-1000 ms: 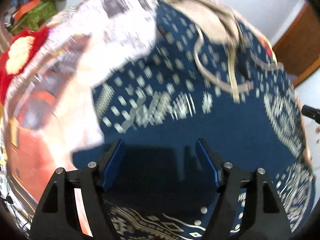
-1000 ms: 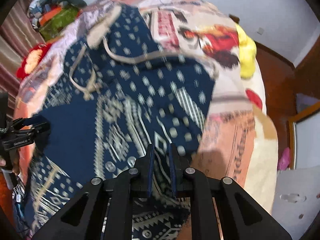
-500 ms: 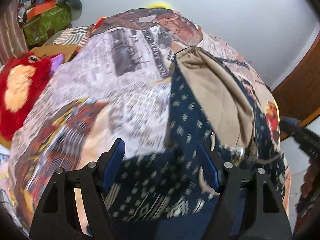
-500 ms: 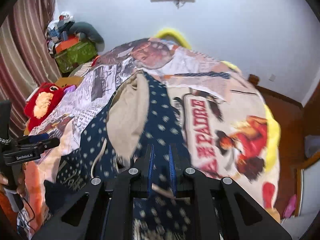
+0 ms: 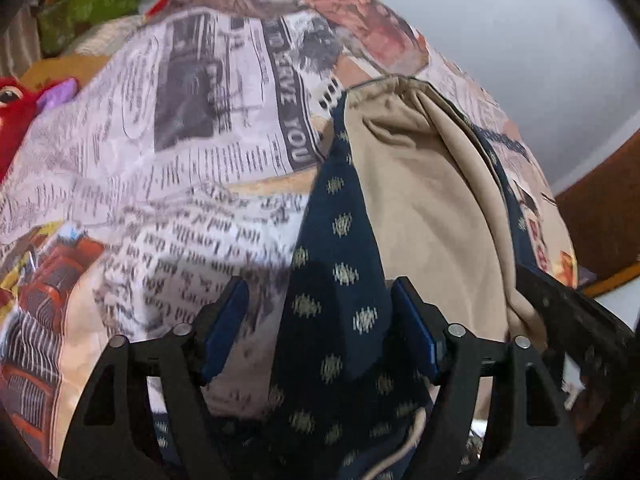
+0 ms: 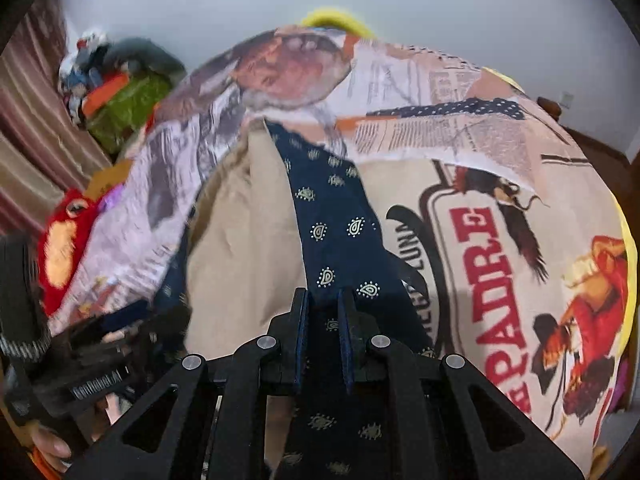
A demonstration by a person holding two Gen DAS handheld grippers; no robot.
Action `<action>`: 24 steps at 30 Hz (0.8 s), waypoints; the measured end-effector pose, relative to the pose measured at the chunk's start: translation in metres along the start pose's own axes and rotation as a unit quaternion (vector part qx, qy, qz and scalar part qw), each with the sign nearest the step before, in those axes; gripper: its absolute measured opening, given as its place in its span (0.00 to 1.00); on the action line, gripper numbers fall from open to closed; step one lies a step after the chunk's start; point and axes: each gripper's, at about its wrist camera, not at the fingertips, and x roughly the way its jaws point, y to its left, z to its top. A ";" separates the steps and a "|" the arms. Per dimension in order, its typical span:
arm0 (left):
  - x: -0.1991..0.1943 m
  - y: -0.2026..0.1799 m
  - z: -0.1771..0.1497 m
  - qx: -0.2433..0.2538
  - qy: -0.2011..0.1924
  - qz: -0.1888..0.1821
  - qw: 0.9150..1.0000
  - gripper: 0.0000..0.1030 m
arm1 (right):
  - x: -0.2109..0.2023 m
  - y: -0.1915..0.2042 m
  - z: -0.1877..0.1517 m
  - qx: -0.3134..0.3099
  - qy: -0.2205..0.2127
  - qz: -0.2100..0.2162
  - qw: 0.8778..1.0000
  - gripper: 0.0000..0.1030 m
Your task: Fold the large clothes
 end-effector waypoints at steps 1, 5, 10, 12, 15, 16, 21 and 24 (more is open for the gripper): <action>0.000 -0.005 -0.001 0.017 -0.009 0.005 1.000 0.52 | 0.001 0.003 -0.004 -0.017 -0.013 -0.006 1.000 0.10; -0.008 -0.025 -0.010 0.064 -0.021 0.011 0.998 0.12 | 0.000 0.010 -0.016 -0.075 -0.043 -0.026 0.996 0.14; -0.045 -0.033 -0.018 0.087 -0.026 -0.022 0.996 0.09 | -0.012 -0.003 -0.023 -0.055 -0.030 -0.015 0.998 0.15; -0.064 -0.034 -0.023 0.091 -0.021 -0.054 0.994 0.09 | -0.020 -0.009 -0.028 -0.047 -0.019 -0.004 0.999 0.15; -0.092 -0.036 -0.039 0.110 0.000 -0.091 0.990 0.09 | -0.036 -0.015 -0.045 -0.051 -0.003 0.005 0.999 0.15; -0.099 -0.036 -0.048 0.115 0.014 -0.101 0.988 0.09 | -0.040 -0.016 -0.051 -0.053 0.003 0.006 0.999 0.15; -0.103 -0.035 -0.096 0.161 0.077 -0.080 0.981 0.09 | -0.066 -0.018 -0.098 -0.075 0.041 0.025 0.996 0.15; -0.094 -0.026 -0.126 0.169 0.108 -0.063 0.978 0.13 | -0.078 -0.018 -0.131 -0.090 0.050 0.028 0.994 0.15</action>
